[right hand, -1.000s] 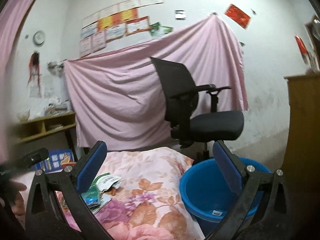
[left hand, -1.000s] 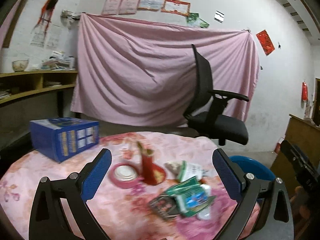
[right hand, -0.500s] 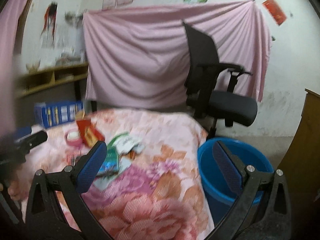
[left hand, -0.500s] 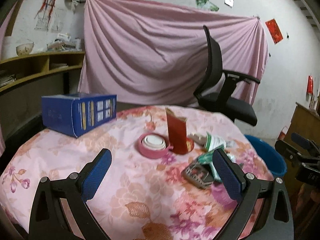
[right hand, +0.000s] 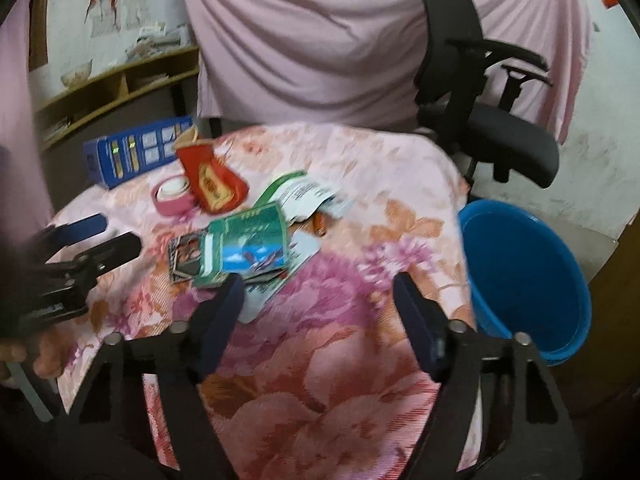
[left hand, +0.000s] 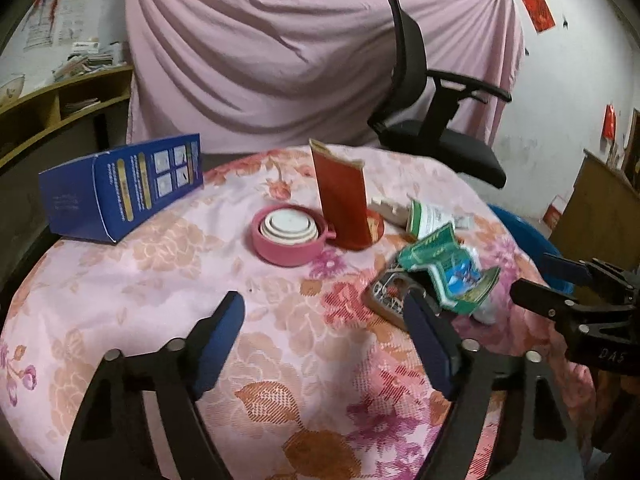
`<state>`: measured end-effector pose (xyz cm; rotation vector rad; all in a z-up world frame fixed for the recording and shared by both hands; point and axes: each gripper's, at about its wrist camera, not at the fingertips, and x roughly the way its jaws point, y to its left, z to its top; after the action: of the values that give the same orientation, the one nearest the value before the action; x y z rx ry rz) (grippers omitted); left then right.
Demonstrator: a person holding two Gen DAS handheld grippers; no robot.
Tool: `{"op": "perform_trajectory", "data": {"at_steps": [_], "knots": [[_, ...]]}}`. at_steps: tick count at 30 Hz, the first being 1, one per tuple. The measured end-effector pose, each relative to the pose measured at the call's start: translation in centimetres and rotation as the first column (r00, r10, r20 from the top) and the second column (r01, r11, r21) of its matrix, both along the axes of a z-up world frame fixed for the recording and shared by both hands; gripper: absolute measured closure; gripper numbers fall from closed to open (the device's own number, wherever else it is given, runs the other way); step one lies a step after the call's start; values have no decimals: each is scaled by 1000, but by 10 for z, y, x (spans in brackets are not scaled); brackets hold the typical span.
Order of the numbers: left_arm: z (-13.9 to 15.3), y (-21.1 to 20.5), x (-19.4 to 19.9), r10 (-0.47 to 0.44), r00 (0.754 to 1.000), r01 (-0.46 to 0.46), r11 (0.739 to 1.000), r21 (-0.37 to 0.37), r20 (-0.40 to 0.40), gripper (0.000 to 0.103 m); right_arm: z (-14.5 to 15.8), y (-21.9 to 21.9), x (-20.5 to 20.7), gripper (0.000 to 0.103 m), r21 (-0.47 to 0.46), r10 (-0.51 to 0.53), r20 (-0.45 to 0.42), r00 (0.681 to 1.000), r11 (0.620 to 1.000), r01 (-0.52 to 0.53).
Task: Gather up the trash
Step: 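Grasp the white medicine sachet with the right tool while the left tool grasps the patterned card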
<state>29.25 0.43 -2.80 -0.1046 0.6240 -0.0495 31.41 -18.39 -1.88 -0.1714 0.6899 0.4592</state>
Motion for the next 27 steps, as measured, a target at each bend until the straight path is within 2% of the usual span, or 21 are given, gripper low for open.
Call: {"op": "perform_trajectory", "data": {"at_steps": [5,8,11,16,23,27], "knots": [[-4,4,2,-15,999,15,1000,-2,-30,34,-11,23,1,21,-31,42,-44,998,999,-44],[-5,6,2,-27,999,27,1000,-3,-37,35,-19,34,4,25,-86,28,-59,998,996,-33],[-5,5,3,-48,998,47,999,-10,-44,35,-19,32,7,32,-87,8,-65,998,996,-14],[-4,-9,8,-118,992,119,993,18,-54,35,-18,19,11,58,-67,-14,-83,996,998,8],[-8,-32,29,-242,963,252,965,76,-118,35,-16,-9,17,60,-28,-52,-89,995,998,49],[-10,-43,42,-280,947,298,948,110,-156,41,-16,-24,22,60,7,-75,-96,993,997,76]]}}
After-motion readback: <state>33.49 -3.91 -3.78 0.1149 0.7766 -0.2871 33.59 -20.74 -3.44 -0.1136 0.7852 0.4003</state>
